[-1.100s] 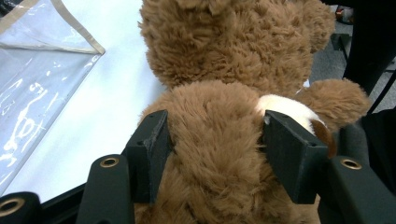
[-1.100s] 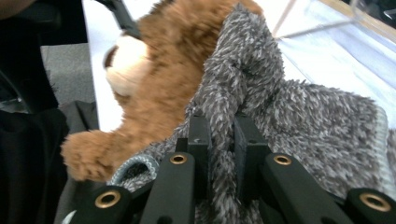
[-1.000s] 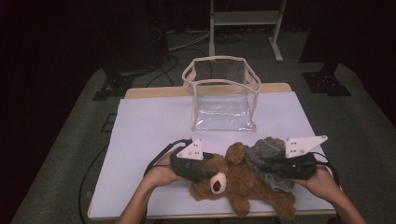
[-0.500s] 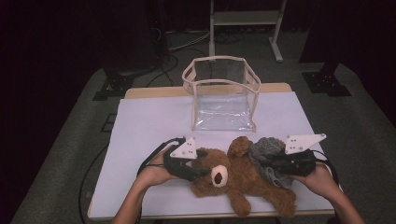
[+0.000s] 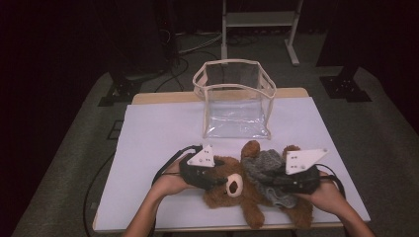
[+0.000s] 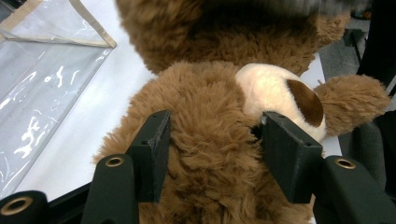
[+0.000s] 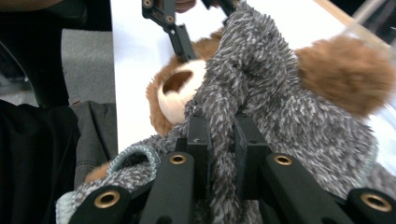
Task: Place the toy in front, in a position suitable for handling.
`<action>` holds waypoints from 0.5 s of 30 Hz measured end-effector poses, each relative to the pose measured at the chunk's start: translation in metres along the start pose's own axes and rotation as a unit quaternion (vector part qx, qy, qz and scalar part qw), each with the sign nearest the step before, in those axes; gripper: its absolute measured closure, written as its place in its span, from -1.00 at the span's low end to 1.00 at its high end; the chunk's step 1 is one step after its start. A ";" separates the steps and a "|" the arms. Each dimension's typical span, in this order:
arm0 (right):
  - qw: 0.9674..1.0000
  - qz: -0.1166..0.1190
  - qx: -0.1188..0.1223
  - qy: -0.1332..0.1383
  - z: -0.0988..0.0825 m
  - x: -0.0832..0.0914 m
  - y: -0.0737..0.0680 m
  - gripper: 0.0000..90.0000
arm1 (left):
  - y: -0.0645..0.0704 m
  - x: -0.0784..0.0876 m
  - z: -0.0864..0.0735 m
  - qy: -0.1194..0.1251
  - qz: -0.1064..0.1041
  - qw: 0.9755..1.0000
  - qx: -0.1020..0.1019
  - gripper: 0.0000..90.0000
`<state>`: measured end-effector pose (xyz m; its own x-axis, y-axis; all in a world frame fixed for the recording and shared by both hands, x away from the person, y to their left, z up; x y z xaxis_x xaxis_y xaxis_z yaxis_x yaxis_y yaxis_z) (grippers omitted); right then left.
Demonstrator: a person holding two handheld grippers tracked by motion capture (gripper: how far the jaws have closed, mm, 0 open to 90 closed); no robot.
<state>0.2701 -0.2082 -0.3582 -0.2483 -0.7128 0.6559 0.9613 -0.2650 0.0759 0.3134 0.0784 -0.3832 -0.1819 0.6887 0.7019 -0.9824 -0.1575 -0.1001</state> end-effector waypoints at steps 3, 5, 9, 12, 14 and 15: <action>1.000 0.005 0.015 -0.015 0.015 -0.020 0.001 0.74 | 0.001 0.000 -0.001 -0.001 -0.002 1.000 -0.002 -0.03; 1.000 0.003 0.019 -0.025 0.020 -0.028 0.005 0.74 | 0.003 0.000 -0.002 0.000 -0.004 1.000 -0.001 -0.03; 0.999 -0.011 0.008 -0.053 0.019 -0.040 0.023 0.74 | 0.003 0.001 -0.003 0.001 -0.002 1.000 -0.001 -0.03; 0.998 -0.022 -0.008 -0.054 0.011 -0.038 0.034 0.75 | 0.004 0.000 -0.003 0.003 -0.005 1.000 0.000 -0.04; 0.998 -0.026 -0.016 -0.050 0.008 -0.034 0.037 0.74 | 0.004 0.000 -0.002 0.003 -0.005 1.000 -0.001 -0.04; 0.998 -0.029 -0.017 -0.050 0.008 -0.033 0.037 0.74 | 0.004 0.000 -0.002 0.003 -0.005 1.000 -0.001 -0.04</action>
Point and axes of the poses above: each handheld gripper's, and its own axes: x roughly backward along the jaws, z roughly out of its top, y roughly to its right, the point moved 1 cm from there along -x, roughly forward along the jaws, and after that the axes turned 6 degrees about -y, right-handed, at the moved point
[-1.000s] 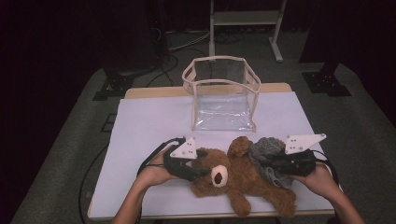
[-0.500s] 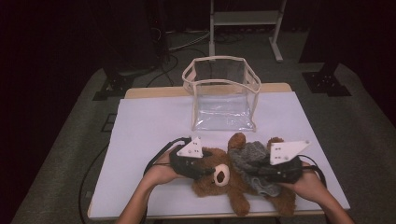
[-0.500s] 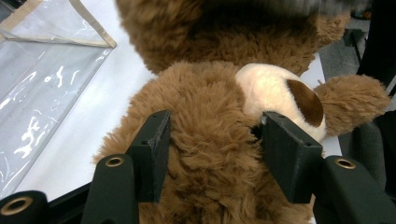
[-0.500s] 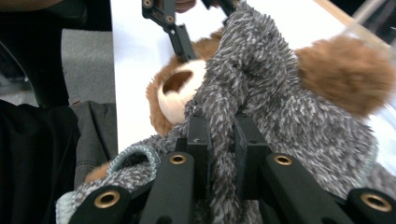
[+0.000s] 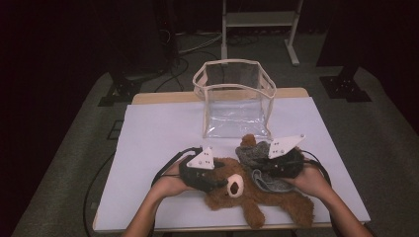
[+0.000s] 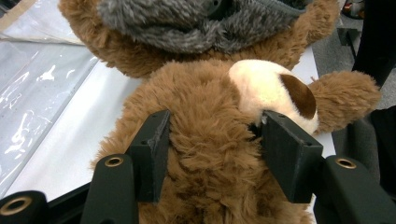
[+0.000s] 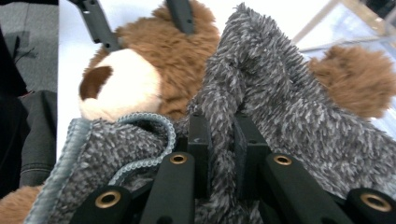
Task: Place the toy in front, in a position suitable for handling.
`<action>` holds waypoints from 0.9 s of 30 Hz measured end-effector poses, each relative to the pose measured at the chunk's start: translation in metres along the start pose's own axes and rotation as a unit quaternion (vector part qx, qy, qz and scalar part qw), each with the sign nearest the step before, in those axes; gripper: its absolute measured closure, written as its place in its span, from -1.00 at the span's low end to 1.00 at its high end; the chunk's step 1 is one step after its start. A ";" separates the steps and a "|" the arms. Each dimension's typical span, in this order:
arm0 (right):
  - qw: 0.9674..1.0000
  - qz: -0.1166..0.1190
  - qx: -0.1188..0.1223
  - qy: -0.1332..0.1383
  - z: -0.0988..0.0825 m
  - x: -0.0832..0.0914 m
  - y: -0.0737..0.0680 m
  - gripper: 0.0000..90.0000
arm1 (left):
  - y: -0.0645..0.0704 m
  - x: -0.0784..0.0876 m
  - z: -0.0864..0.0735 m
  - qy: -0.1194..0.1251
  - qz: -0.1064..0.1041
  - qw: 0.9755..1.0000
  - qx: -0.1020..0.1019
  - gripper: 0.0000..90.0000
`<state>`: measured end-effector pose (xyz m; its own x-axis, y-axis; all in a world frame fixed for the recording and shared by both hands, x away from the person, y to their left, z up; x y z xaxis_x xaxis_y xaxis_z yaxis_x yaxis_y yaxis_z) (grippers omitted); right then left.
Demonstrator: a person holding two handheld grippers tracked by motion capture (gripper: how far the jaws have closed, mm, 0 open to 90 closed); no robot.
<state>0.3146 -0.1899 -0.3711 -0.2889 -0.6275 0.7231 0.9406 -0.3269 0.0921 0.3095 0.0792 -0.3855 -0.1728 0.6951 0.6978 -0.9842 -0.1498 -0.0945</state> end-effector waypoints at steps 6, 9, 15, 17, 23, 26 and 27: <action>1.000 0.017 0.016 0.014 0.010 0.001 -0.012 0.74 | 0.000 -0.002 0.002 -0.002 0.001 1.000 -0.004 -0.04; 1.000 0.021 0.021 0.010 0.010 -0.003 -0.014 0.74 | 0.000 -0.001 0.001 -0.003 0.001 1.000 -0.005 -0.04; 0.999 0.023 -0.025 0.027 -0.015 0.005 -0.002 0.75 | 0.004 0.011 -0.003 -0.011 0.006 1.000 -0.011 -0.06; 0.999 0.022 -0.035 0.033 -0.020 0.008 -0.001 0.75 | 0.005 0.015 -0.006 -0.013 0.008 1.000 -0.007 -0.05; 0.999 0.015 -0.020 0.026 -0.012 0.007 -0.007 0.75 | 0.005 0.005 -0.010 -0.013 0.003 1.000 -0.003 -0.01; 1.000 0.016 0.004 0.026 -0.001 0.008 -0.019 0.75 | 0.002 -0.005 -0.007 -0.002 0.001 1.000 0.008 0.01; 0.999 0.017 0.008 0.026 0.001 0.008 -0.021 0.75 | 0.002 -0.005 -0.007 -0.002 0.001 1.000 0.008 0.01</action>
Point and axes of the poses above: each handheld gripper's, and its own axes: x roughly backward along the jaws, z roughly out of its top, y roughly to its right, the point moved 1 cm from there along -x, roughly forward along the jaws, and after that the axes turned 6 degrees about -y, right-handed, at the moved point
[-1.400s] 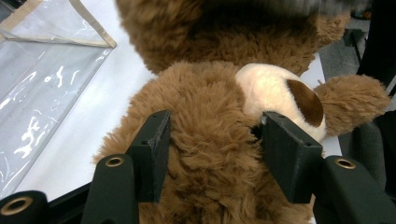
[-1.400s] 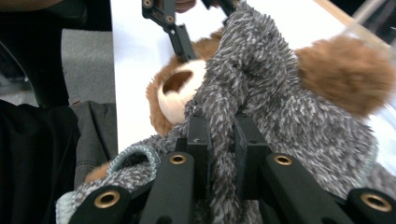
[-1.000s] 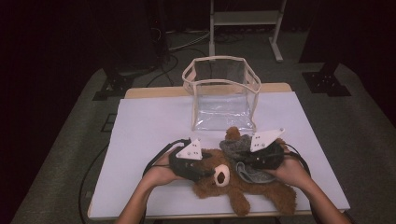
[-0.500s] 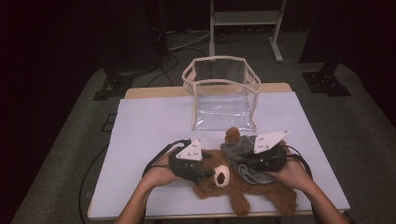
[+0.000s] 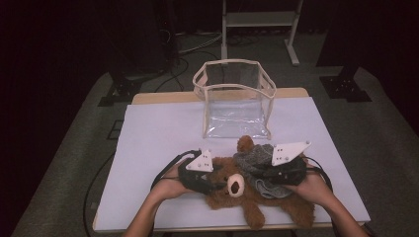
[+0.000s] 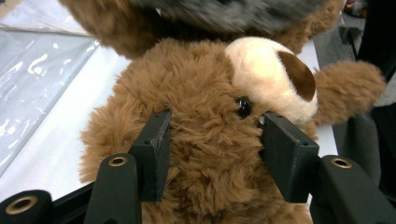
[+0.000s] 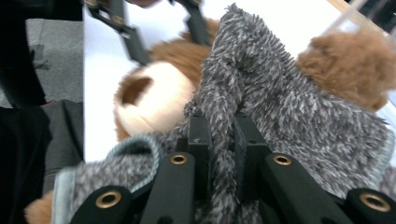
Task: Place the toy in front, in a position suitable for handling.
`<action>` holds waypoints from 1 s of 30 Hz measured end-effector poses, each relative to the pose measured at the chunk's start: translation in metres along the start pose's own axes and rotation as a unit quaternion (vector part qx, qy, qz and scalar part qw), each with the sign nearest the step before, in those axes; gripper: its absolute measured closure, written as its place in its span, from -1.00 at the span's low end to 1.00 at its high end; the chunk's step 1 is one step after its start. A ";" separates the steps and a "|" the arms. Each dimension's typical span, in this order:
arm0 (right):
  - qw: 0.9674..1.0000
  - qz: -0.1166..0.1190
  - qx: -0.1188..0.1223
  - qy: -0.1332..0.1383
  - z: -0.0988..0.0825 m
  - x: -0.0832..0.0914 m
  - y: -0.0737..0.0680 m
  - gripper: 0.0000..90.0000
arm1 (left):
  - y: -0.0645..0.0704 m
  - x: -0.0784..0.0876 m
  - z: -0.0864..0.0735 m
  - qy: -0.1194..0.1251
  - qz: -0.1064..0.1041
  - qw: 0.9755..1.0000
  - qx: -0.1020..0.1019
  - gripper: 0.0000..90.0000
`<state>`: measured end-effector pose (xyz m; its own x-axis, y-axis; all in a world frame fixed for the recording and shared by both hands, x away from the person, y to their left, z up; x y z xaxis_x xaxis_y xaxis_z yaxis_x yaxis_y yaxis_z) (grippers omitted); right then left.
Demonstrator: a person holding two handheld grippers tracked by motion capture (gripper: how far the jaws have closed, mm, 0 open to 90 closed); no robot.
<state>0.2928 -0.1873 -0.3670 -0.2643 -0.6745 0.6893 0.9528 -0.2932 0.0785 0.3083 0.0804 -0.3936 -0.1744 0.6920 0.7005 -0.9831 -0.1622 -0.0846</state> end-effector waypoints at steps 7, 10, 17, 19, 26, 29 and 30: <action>1.000 0.002 -0.003 -0.007 -0.007 -0.004 -0.002 0.75 | -0.002 -0.002 0.007 -0.008 0.003 1.000 -0.011 0.00; 1.000 0.005 -0.016 0.000 -0.019 -0.001 0.001 0.75 | -0.002 0.004 0.004 -0.004 0.004 1.000 -0.012 -0.03; 0.999 -0.004 -0.031 0.004 -0.029 0.014 0.005 0.75 | 0.003 0.016 -0.004 -0.001 0.010 1.000 -0.012 -0.07; 0.999 -0.006 -0.034 0.004 -0.029 0.016 0.005 0.75 | 0.003 0.012 -0.006 0.000 0.014 1.000 -0.008 0.02; 1.000 -0.002 -0.009 0.008 -0.009 0.007 -0.002 0.75 | -0.001 0.000 -0.002 0.012 0.007 1.000 -0.004 0.06; 1.000 0.003 0.009 0.008 0.008 -0.002 -0.004 0.75 | -0.001 -0.005 0.002 0.005 0.007 1.000 -0.011 0.06; 1.000 0.003 0.013 0.010 0.013 -0.004 -0.004 0.75 | -0.001 -0.005 0.002 0.005 0.007 1.000 -0.011 0.06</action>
Point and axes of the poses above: each handheld gripper's, and its own axes: x roughly backward along the jaws, z roughly out of its top, y roughly to its right, the point moved 1 cm from there along -x, roughly forward along the jaws, and after that the axes turned 6 degrees about -y, right-handed, at the moved point
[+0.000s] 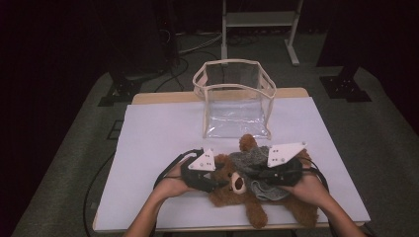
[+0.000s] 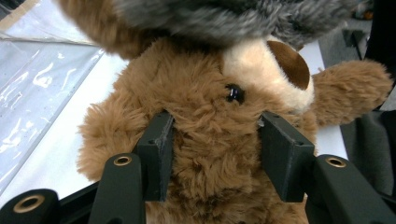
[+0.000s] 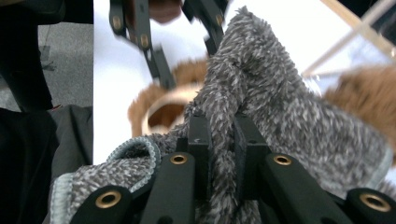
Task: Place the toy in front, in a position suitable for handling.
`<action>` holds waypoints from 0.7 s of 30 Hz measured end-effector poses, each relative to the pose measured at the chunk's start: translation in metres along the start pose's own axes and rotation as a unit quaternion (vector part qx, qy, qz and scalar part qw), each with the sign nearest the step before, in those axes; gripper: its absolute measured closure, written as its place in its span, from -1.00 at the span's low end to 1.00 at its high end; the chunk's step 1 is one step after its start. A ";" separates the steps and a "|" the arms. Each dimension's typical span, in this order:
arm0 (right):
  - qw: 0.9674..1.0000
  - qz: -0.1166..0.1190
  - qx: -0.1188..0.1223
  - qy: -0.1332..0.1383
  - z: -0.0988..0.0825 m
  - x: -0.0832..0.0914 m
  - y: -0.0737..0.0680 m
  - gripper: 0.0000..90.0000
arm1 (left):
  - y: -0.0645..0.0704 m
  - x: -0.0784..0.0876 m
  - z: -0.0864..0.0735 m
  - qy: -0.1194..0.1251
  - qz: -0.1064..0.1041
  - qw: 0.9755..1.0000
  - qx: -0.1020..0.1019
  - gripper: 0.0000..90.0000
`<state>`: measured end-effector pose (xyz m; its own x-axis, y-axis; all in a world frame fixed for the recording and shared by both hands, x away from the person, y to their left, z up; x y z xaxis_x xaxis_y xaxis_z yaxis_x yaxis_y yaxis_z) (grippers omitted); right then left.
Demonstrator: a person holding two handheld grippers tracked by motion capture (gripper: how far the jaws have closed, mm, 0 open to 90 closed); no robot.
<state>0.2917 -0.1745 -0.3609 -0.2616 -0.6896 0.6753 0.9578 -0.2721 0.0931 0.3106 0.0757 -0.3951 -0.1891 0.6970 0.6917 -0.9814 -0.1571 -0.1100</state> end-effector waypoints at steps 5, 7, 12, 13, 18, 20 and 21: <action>1.000 0.014 -0.007 0.005 0.006 -0.009 0.006 0.75 | -0.001 0.004 -0.005 0.006 -0.002 1.000 0.006 0.03; 1.000 0.018 -0.016 0.002 0.002 -0.008 0.008 0.75 | 0.000 0.006 -0.006 0.009 -0.001 1.000 0.006 0.02; 0.999 0.012 -0.032 -0.024 -0.015 -0.005 0.011 0.75 | 0.001 0.010 -0.009 0.017 -0.004 1.000 0.006 0.02; 0.999 0.014 -0.035 -0.021 -0.016 -0.004 0.011 0.75 | 0.001 0.009 -0.009 0.019 -0.005 1.000 0.008 0.02; 1.000 0.012 -0.016 -0.013 -0.001 -0.002 0.007 0.75 | 0.001 0.005 -0.007 0.023 -0.004 1.000 0.013 0.03; 1.000 0.017 -0.002 -0.002 0.015 -0.007 0.007 0.75 | 0.002 0.004 -0.007 0.022 -0.003 1.000 0.012 0.03; 1.000 0.017 -0.002 -0.002 0.015 -0.007 0.007 0.75 | 0.002 0.004 -0.007 0.022 -0.003 1.000 0.012 0.03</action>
<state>0.3019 -0.1619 -0.3541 -0.2286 -0.6961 0.6806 0.9656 -0.2514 0.0672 0.3077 0.0831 -0.3971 -0.1851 0.7284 0.6597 -0.9816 -0.1689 -0.0890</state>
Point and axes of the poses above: each handheld gripper's, and its own axes: x roughly backward along the jaws, z roughly out of its top, y roughly to its right, the point moved 1 cm from there along -x, roughly forward along the jaws, and after that the axes turned 6 degrees about -y, right-handed, at the moved point
